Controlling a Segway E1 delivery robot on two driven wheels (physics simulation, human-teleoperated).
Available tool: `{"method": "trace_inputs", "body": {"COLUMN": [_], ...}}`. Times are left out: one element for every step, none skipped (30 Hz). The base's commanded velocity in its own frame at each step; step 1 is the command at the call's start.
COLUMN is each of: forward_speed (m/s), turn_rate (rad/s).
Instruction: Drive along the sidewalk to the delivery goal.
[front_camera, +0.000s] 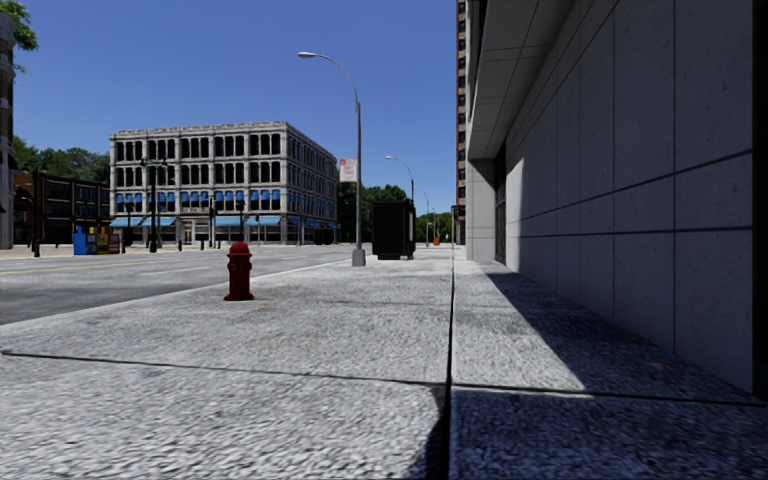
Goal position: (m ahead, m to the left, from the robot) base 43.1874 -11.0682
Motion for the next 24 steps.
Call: {"method": "trace_inputs", "body": {"forward_speed": [2.00,2.00,2.00,2.00,2.00,2.00,2.00,2.00,2.00,2.00,2.00,2.00,2.00,2.00,2.00,2.00,2.00,2.00,2.00,2.00,2.00,2.00,2.00,2.00], "turn_rate": [0.00,0.00,0.00,0.00,0.00,0.00,0.00,0.00,0.00,0.00,0.00,0.00,0.00,0.00,0.00,0.00,0.00,0.00,0.00,0.00,0.00,0.00,0.00,0.00]}}
